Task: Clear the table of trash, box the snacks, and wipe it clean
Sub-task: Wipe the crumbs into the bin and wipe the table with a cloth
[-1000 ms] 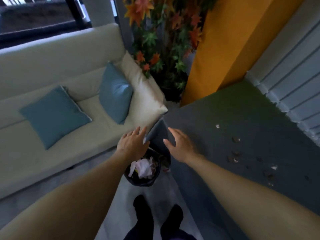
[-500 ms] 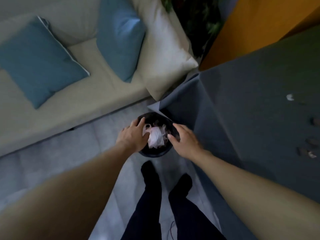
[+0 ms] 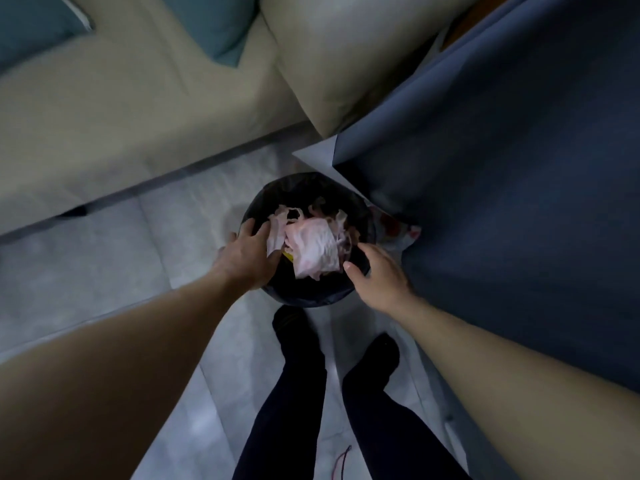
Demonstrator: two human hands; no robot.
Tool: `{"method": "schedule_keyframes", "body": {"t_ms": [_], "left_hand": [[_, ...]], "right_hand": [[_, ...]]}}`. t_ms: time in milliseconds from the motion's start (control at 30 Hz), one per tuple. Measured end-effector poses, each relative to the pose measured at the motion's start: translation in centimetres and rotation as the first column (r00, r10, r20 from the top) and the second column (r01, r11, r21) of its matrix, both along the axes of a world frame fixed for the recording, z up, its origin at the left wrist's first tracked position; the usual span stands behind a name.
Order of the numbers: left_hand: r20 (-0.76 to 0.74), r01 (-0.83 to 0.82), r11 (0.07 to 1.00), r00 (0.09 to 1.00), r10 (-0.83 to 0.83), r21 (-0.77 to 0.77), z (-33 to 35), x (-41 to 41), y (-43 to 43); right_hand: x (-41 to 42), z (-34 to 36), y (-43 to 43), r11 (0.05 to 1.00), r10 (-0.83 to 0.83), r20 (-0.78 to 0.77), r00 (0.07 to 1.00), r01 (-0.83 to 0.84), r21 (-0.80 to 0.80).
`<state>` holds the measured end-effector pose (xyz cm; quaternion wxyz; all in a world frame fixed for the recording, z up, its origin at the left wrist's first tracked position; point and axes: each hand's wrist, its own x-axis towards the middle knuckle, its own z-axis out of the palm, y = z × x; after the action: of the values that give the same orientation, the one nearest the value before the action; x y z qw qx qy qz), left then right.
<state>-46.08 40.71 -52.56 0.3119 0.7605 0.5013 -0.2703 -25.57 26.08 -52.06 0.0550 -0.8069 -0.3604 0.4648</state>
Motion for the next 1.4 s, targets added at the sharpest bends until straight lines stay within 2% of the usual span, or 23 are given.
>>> {"method": "schedule_keyframes", "body": {"t_ms": [167,367,633,900,1067,1233,1400], "left_hand": [[0.060,-0.083,0.995,0.994,0.087,-0.058,-4.1,-0.6,0.0],[0.115,-0.142,0.990,0.983,0.142,-0.014,-4.5,-0.4,0.6],[0.154,-0.254,0.966,0.957,0.245,0.039,-2.2,-2.2,-0.4],[0.093,-0.336,0.905,0.942,0.323,0.259,6.3,-4.5,-4.4],[0.182,-0.339,0.874,0.939,0.291,0.347,13.2,-5.6,-6.9],[0.323,-0.488,0.827,0.859,0.398,0.279,21.4,-5.5,-9.3],[0.490,-0.587,0.772,0.761,0.425,0.242,29.3,-5.5,-12.1]], "right_hand": [[-0.2,-3.7,0.4,0.999,-0.047,-0.033,0.998,0.046,-0.026],[-0.1,-4.9,1.4,0.992,-0.122,-0.058,0.991,0.119,-0.051],[-0.3,-2.7,-0.1,0.995,0.098,0.055,0.994,-0.097,-0.024],[-1.9,4.2,-2.8,0.972,0.221,0.092,0.971,-0.227,0.061],[-1.3,10.7,-2.5,0.953,0.257,0.166,0.952,-0.278,0.117],[-0.2,18.9,-2.1,0.932,0.300,0.203,0.932,-0.332,0.146],[-0.5,26.0,-2.7,0.923,0.322,0.238,0.916,-0.360,0.137]]}}
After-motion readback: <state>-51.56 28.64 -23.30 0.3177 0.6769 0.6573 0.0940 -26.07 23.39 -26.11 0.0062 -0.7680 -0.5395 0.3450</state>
